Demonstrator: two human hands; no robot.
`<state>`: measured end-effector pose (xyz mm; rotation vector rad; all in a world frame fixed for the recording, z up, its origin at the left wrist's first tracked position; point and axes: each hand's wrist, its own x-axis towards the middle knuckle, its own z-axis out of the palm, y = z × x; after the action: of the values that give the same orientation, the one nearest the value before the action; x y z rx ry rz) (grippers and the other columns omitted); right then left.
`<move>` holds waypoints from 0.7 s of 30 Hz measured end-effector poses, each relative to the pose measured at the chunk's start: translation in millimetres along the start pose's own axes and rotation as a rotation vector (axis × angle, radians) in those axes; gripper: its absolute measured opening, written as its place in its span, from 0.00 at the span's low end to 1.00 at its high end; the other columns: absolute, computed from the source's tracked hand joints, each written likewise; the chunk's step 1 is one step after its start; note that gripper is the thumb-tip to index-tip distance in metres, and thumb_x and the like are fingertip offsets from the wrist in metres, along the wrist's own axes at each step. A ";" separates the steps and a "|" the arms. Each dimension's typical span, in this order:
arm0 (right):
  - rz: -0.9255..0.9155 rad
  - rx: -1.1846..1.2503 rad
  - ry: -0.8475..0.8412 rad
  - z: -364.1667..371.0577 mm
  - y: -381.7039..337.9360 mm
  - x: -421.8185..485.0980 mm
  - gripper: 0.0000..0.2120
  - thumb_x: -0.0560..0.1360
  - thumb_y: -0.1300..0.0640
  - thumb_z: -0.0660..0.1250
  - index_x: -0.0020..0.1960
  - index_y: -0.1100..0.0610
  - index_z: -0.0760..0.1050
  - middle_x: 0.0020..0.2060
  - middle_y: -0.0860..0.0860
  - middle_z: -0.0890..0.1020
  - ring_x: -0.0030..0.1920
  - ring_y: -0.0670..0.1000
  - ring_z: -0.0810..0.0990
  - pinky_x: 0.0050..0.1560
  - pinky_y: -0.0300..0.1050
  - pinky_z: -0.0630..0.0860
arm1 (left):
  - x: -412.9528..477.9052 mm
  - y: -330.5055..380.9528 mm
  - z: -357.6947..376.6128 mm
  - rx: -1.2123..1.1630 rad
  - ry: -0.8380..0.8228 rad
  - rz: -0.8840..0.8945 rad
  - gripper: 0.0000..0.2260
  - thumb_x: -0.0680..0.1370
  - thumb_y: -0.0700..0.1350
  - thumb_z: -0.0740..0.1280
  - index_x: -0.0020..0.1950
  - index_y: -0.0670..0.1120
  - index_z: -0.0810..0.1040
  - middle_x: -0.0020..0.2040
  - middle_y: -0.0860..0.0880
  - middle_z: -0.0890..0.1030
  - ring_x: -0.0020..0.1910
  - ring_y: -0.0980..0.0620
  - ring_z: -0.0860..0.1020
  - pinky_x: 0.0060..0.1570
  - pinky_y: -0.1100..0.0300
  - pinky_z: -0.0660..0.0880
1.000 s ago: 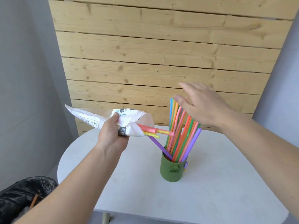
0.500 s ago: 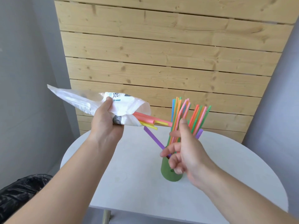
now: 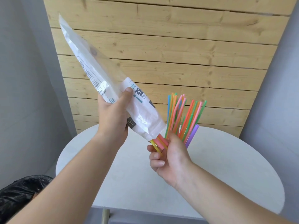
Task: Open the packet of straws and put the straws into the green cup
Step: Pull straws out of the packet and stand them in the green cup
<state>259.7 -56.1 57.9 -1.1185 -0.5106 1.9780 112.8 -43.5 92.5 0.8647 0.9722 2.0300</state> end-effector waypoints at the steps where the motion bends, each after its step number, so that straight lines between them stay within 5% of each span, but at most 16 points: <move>1: 0.003 0.009 0.000 -1.0 0.2 0.2 0.18 0.82 0.46 0.56 0.47 0.60 0.74 0.27 0.57 0.78 0.19 0.48 0.66 0.17 0.33 0.58 | -0.3 0.0 0.5 -0.001 -0.010 0.004 0.23 0.81 0.40 0.72 0.74 0.39 0.71 0.65 0.31 0.80 0.64 0.30 0.81 0.62 0.32 0.79; 7: 0.003 0.034 -0.018 -2.7 -0.8 -2.3 0.15 0.81 0.51 0.60 0.44 0.61 0.75 0.27 0.58 0.79 0.19 0.47 0.67 0.16 0.33 0.59 | -2.6 0.9 2.6 -0.021 -0.042 0.019 0.24 0.81 0.40 0.72 0.75 0.39 0.71 0.67 0.30 0.78 0.64 0.29 0.80 0.62 0.31 0.78; 11: -0.048 0.038 -0.030 -1.8 0.6 -2.3 0.13 0.81 0.54 0.64 0.41 0.60 0.75 0.27 0.56 0.80 0.20 0.46 0.68 0.16 0.35 0.61 | -1.5 1.3 -0.3 -0.034 -0.018 0.020 0.22 0.82 0.39 0.71 0.75 0.39 0.71 0.58 0.38 0.82 0.63 0.31 0.81 0.59 0.39 0.82; 15: -0.100 0.051 -0.017 -0.6 1.7 -0.5 0.13 0.80 0.53 0.66 0.41 0.60 0.76 0.29 0.56 0.80 0.21 0.46 0.69 0.18 0.35 0.64 | -3.6 4.3 0.4 -0.041 -0.046 0.020 0.23 0.82 0.40 0.71 0.75 0.39 0.70 0.58 0.39 0.81 0.63 0.29 0.81 0.58 0.37 0.81; 21: -0.096 0.031 -0.078 1.4 0.9 -4.4 0.09 0.77 0.58 0.69 0.39 0.59 0.80 0.31 0.56 0.80 0.22 0.45 0.69 0.20 0.35 0.66 | -12.2 4.5 6.1 -0.033 -0.123 0.004 0.22 0.83 0.40 0.69 0.76 0.40 0.71 0.55 0.39 0.81 0.51 0.38 0.85 0.47 0.48 0.82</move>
<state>259.5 -60.1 60.3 -0.9835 -0.5626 1.9447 122.7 -53.4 96.1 0.9626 0.8669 1.9661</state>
